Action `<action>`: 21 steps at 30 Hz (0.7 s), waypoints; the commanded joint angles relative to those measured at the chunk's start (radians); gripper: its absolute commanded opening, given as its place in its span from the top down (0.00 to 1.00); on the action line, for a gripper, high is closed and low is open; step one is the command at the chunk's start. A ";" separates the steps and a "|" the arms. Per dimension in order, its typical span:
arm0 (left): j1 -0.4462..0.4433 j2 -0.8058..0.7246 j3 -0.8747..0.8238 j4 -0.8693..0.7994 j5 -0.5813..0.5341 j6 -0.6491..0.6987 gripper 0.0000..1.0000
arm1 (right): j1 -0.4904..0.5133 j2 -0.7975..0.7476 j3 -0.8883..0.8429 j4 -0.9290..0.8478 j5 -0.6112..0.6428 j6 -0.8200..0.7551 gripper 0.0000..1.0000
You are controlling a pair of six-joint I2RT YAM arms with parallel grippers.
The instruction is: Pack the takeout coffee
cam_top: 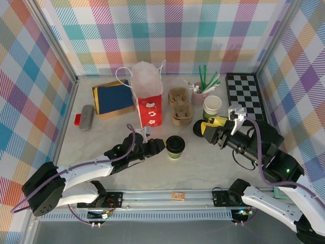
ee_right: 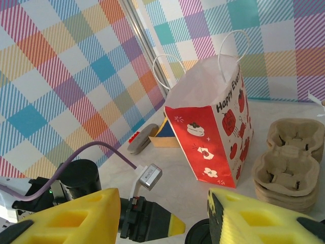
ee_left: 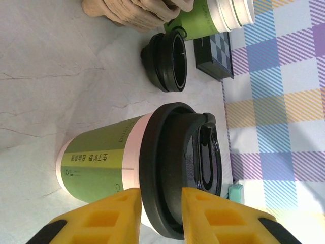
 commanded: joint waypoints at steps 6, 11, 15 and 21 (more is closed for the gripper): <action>0.008 -0.076 0.078 -0.196 -0.066 0.105 0.61 | -0.001 0.082 0.024 -0.108 0.055 -0.011 0.40; 0.007 -0.084 0.154 -0.298 -0.089 0.172 0.46 | -0.001 0.204 0.016 -0.216 0.015 0.047 0.28; 0.006 -0.032 0.198 -0.338 -0.076 0.214 0.44 | -0.030 0.271 -0.030 -0.254 -0.069 0.116 0.19; 0.004 0.051 0.208 -0.302 -0.057 0.221 0.44 | -0.131 0.331 -0.144 -0.201 -0.256 0.193 0.18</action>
